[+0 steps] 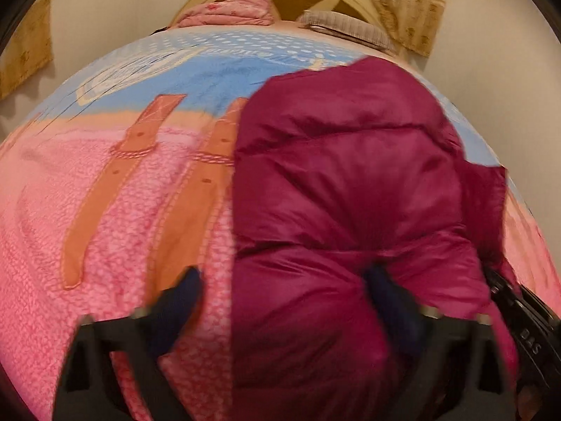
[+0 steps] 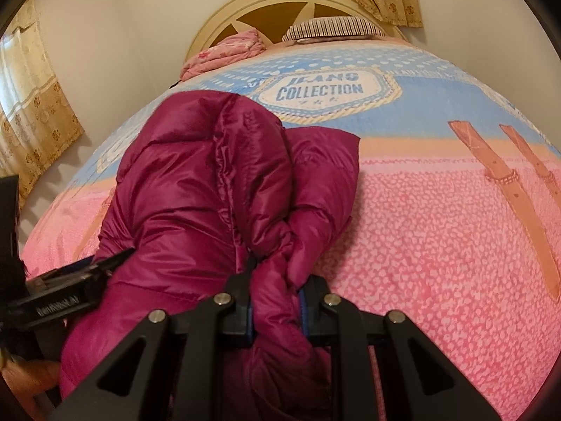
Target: Fold large clothes
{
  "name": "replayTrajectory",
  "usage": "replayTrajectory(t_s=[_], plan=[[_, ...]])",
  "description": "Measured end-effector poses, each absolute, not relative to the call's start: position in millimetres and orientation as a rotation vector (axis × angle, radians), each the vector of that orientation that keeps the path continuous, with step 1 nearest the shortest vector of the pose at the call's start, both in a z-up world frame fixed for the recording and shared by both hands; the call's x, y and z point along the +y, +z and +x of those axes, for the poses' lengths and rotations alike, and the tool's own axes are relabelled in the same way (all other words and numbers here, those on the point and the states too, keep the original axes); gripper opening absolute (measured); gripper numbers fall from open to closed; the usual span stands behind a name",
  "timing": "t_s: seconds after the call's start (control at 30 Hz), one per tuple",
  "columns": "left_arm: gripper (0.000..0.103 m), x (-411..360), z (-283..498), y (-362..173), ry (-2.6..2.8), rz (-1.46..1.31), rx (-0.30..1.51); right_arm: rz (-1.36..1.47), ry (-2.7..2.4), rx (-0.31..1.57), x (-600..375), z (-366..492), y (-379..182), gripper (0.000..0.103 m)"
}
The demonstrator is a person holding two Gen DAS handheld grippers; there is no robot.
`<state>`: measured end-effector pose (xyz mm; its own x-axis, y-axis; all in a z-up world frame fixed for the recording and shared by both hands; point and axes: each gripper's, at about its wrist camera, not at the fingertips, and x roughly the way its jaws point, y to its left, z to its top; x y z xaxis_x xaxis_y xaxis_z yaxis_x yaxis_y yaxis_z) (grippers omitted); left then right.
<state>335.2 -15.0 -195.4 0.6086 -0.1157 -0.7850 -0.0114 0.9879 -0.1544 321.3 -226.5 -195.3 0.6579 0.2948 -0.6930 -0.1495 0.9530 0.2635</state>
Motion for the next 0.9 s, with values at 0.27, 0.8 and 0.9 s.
replayTrajectory(t_s=[0.27,0.8,0.9], plan=[[0.025,-31.4,313.6,-164.6,-0.117,0.001,0.848,0.196,0.266,0.781,-222.9,308.2,-180.2,0.021],[0.024,98.0,280.5,-111.1,0.059,-0.057,0.733,0.116,0.474,0.734,-93.7,314.9,-140.9,0.02],[0.024,124.9,275.4,-114.8,0.109,-0.084,0.734,0.08,0.516,0.739,-61.2,317.9,-139.8,0.02]])
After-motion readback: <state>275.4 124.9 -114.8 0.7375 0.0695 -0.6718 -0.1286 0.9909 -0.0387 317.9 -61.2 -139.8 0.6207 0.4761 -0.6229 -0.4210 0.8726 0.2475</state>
